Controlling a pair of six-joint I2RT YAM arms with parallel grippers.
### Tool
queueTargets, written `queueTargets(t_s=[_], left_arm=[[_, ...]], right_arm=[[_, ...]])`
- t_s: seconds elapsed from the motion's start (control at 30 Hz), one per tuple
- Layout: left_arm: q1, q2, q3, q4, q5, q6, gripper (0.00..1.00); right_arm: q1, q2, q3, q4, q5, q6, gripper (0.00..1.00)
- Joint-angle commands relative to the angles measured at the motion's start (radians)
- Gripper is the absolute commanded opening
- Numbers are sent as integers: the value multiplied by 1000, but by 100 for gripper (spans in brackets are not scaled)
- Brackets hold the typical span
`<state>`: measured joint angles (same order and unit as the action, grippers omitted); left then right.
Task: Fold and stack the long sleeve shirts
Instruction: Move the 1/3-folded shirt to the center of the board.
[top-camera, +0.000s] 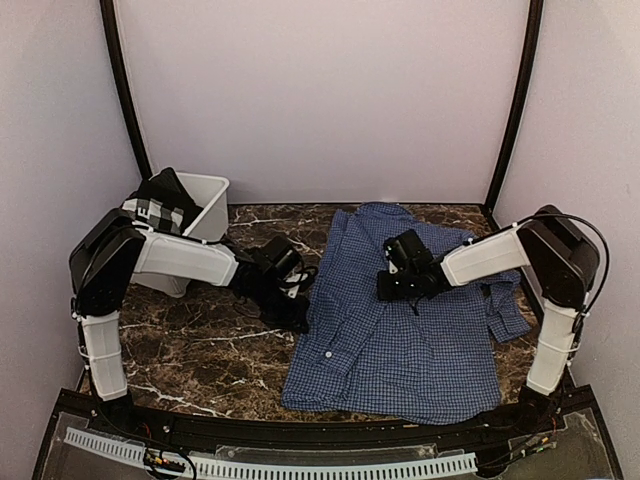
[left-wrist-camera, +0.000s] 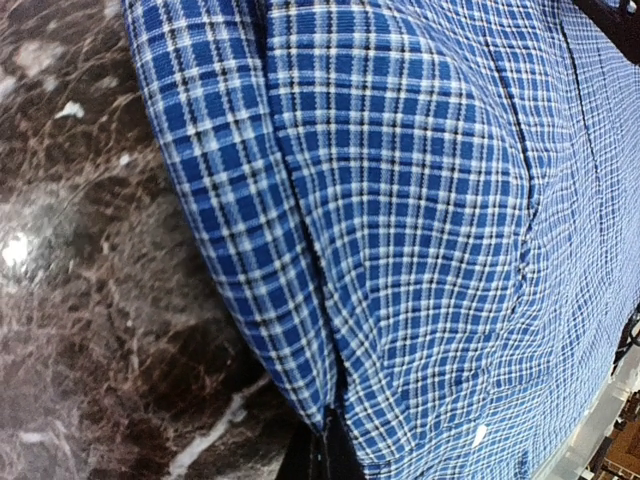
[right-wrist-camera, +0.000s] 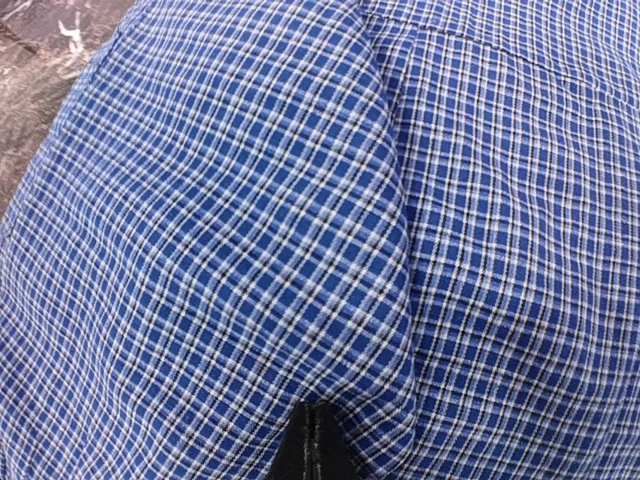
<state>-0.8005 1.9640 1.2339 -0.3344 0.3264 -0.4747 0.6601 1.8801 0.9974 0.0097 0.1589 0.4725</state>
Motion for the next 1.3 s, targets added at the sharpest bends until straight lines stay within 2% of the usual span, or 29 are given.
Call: queueTargets(t_s=[0.0,0.23,0.37,0.47,0.63,0.7,0.97,1.13,1.27], left_arm=[[14,-87,-109,-34,-70,-40,0],[46,-249,-305,3,-83,-95,0],[57,-336,-422,19,-104,-128,0],[94,-387,-463,24,-109,-129,0],[137,-390,-450,1,-117,-84,0],[156,-369,-424,-10,-121,-54,0],[182,-286,-341,-25,-56,4,0],[182,-281,-317,-42,-67,10,0],[183,-282,-290,-70,-68,21,7]], right_arm=[[-5,93,59,23,-106,8,0],[20,270,291,12,-284,20,0],[56,343,408,-45,-302,23,0],[67,340,414,-61,-290,35,0],[56,248,336,-73,-206,43,0],[43,196,291,-68,-187,46,4],[-2,12,166,-70,-163,28,19],[-54,-127,91,-82,-72,11,31],[-120,-249,18,-128,-1,14,40]])
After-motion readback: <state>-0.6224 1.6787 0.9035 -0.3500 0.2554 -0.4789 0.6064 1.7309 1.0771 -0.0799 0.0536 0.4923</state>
